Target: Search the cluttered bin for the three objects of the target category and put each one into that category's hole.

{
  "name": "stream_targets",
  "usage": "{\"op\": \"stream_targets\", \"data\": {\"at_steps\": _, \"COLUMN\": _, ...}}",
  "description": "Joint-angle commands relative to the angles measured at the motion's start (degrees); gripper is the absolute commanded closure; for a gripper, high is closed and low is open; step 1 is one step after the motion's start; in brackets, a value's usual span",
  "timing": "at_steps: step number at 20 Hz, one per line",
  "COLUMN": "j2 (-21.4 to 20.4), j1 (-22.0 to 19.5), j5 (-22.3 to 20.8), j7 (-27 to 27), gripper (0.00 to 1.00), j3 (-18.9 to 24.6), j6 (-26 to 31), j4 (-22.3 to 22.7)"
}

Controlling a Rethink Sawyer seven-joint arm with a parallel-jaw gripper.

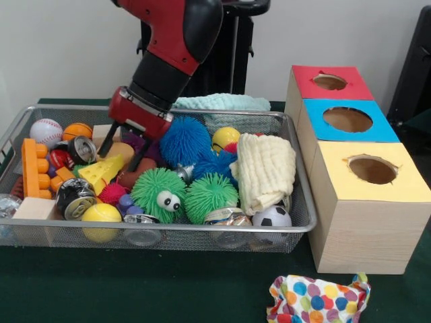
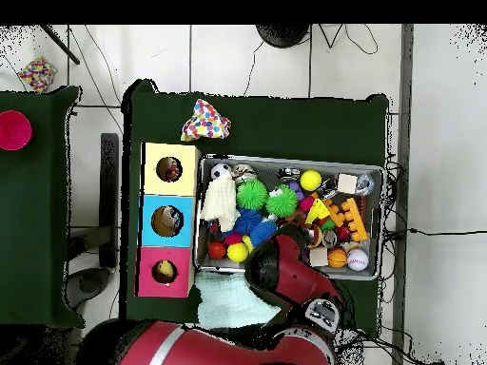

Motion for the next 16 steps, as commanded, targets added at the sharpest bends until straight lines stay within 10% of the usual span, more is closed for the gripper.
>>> {"op": "stream_targets", "data": {"at_steps": 1, "j2": 5.68, "j1": -8.69, "j5": -1.09, "j7": 12.93, "gripper": 0.0, "j3": 15.32, "j6": 13.25, "j4": -0.42}}
{"op": "stream_targets", "data": {"at_steps": 16, "j2": 0.68, "j1": -16.09, "j5": -9.48, "j7": 7.94, "gripper": 0.0, "j3": 20.9, "j6": 17.99, "j4": 2.13}}
